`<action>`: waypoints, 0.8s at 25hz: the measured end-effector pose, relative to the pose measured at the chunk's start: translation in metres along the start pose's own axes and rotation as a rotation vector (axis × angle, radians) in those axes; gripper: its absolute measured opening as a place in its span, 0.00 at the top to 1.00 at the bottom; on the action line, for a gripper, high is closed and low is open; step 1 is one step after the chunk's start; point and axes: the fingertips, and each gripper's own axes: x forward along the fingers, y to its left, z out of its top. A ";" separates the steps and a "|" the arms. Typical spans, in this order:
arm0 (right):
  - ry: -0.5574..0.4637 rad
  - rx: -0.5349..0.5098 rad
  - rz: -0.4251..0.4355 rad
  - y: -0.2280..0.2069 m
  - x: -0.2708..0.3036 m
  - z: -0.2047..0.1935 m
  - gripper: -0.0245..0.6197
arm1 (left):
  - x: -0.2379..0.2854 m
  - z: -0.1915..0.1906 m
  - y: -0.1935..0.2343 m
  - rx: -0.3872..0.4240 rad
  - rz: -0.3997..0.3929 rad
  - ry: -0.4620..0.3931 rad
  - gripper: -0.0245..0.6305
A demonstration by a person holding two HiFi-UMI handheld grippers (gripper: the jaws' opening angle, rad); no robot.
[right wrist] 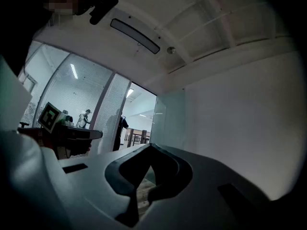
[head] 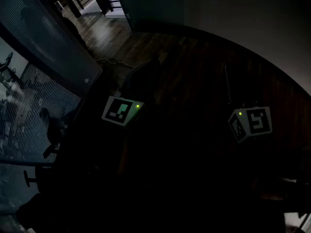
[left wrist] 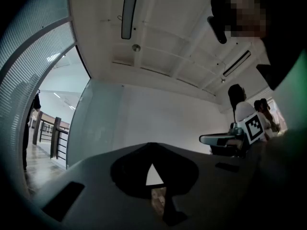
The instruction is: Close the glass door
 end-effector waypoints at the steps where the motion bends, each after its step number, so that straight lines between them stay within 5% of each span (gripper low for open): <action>1: 0.001 0.001 0.000 0.000 0.000 0.000 0.97 | 0.000 0.000 0.000 0.001 -0.001 -0.001 0.96; 20: 0.005 0.007 0.008 0.003 -0.001 0.000 0.97 | -0.002 0.002 -0.001 0.001 0.001 -0.003 0.96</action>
